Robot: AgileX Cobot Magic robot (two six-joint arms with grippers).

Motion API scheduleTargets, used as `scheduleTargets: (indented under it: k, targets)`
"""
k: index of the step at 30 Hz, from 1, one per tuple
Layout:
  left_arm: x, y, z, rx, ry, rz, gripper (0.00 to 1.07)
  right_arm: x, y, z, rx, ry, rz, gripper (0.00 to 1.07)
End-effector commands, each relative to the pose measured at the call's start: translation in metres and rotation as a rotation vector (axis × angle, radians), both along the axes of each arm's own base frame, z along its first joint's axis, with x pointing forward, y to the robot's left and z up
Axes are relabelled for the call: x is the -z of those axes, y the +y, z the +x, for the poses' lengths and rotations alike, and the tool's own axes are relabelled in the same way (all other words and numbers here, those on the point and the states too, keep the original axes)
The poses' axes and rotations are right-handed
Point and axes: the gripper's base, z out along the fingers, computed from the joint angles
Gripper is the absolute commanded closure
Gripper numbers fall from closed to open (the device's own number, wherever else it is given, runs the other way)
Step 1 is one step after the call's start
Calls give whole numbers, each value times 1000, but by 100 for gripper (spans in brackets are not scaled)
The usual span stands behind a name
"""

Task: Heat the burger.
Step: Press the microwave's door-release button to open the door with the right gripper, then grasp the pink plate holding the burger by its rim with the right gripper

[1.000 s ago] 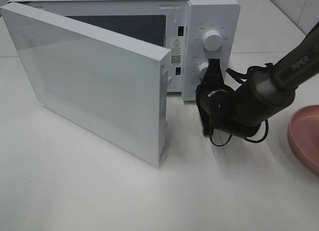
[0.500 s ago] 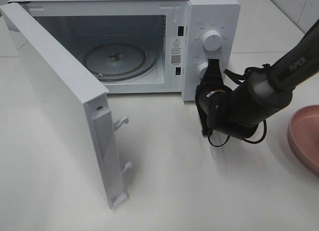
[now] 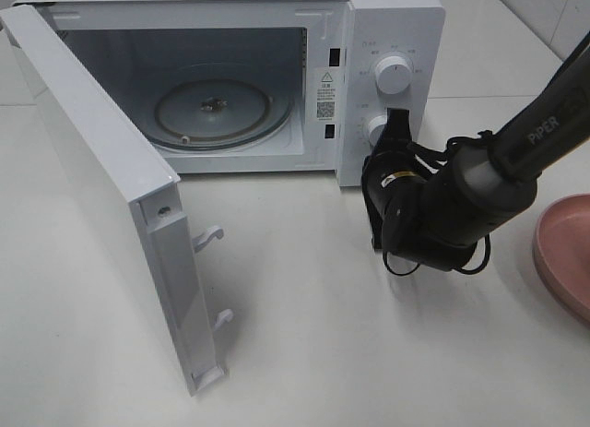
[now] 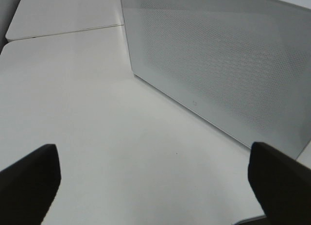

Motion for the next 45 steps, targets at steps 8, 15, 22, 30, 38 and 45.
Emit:
scheduleTargets:
  k: [8, 15, 22, 30, 38, 45]
  targets:
    - [0, 0, -3, 1, -32, -5, 9, -15, 8, -18, -120, -30, 20, 107]
    - [0, 0, -3, 1, -32, -5, 9, -25, -7, -45, -157, 36, -28, 107]
    - [0, 0, -3, 1, -32, -5, 9, -43, -19, -65, -208, 69, -110, 107]
    - [0, 0, -3, 1, -32, -5, 9, -74, -25, -79, -317, 47, -288, 105]
    - [0, 0, -3, 1, -32, -5, 9, -100, -51, -79, -426, 90, -552, 105]
    - [0, 0, -3, 1, -32, -5, 9, -109, -74, -85, -654, 178, -852, 104]
